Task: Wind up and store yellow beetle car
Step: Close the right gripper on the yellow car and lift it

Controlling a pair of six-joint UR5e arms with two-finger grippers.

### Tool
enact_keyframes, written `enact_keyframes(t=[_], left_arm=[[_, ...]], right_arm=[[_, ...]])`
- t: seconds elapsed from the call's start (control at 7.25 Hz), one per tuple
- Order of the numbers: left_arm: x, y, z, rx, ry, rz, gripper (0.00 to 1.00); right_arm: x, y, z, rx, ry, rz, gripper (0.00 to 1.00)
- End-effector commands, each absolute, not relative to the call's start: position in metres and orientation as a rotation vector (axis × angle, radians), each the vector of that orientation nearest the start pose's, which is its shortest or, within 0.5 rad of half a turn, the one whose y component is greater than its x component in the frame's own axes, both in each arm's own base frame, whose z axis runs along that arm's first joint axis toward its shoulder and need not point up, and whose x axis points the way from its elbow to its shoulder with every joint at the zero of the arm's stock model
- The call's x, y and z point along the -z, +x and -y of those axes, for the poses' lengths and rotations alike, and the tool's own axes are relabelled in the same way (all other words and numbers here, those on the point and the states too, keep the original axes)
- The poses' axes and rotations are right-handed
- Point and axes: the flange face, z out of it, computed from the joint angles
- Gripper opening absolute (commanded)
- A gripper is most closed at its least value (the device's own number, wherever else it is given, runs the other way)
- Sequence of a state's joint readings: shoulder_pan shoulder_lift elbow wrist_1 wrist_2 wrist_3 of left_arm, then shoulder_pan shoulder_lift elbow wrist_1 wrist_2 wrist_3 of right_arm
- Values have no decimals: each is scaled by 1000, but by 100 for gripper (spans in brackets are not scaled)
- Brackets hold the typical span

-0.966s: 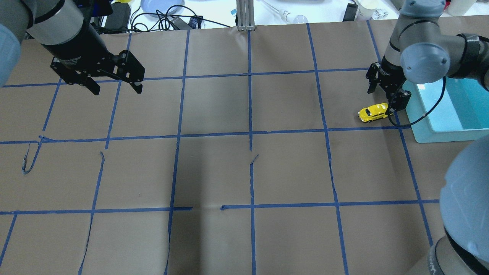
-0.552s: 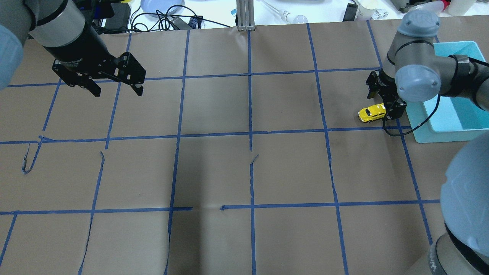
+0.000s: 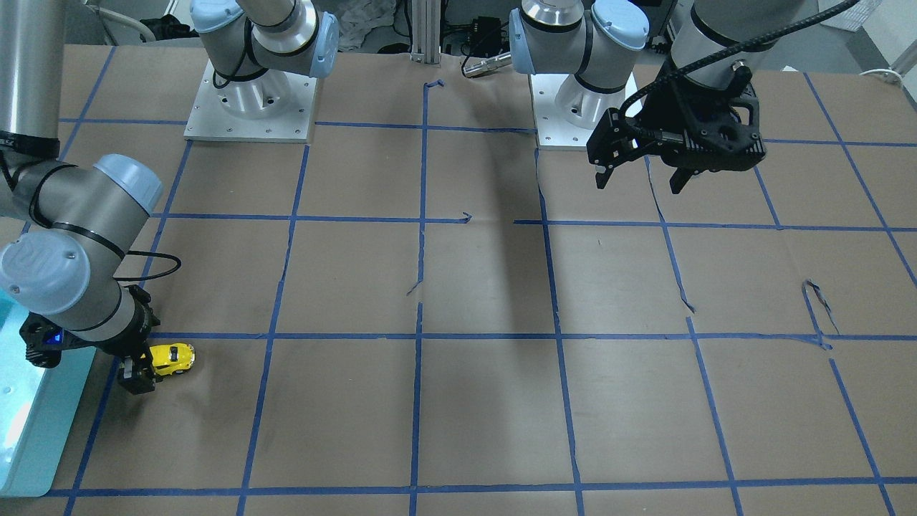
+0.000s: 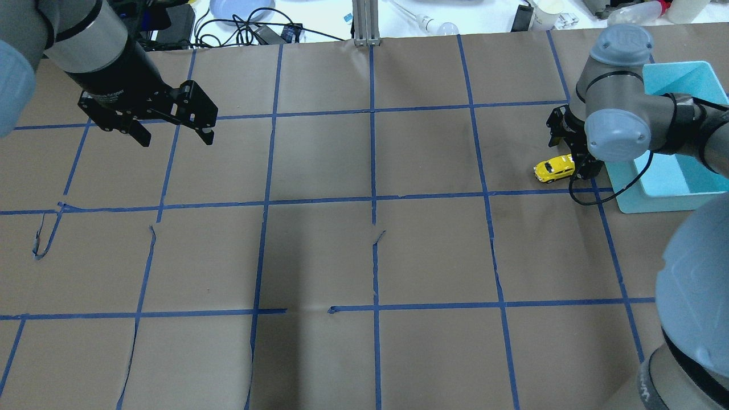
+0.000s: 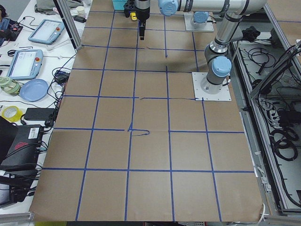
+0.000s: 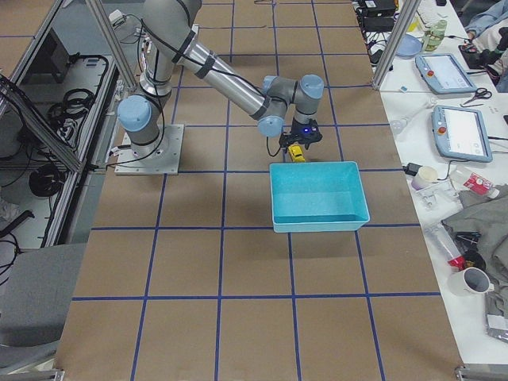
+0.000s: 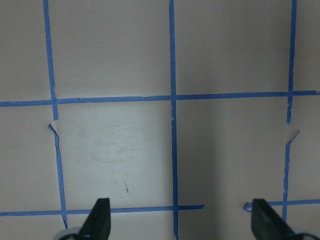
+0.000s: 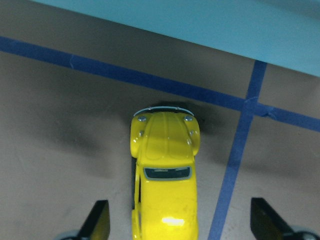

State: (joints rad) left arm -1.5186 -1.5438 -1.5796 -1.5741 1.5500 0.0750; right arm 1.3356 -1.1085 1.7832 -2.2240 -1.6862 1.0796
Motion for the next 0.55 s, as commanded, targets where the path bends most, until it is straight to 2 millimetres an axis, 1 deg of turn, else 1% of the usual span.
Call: enact_keyframes(t=[0.0, 0.14, 0.41], left_arm=[[-497, -105, 487, 23, 35, -3107, 100], [-496, -104, 488, 18, 33, -3102, 100], [-496, -104, 488, 18, 33, -3104, 100]], right_arm=[[-184, -21, 600, 74, 1998, -2595, 91], [-186, -22, 604, 158, 1977, -2582, 86], [-187, -22, 604, 153, 1952, -2591, 71]])
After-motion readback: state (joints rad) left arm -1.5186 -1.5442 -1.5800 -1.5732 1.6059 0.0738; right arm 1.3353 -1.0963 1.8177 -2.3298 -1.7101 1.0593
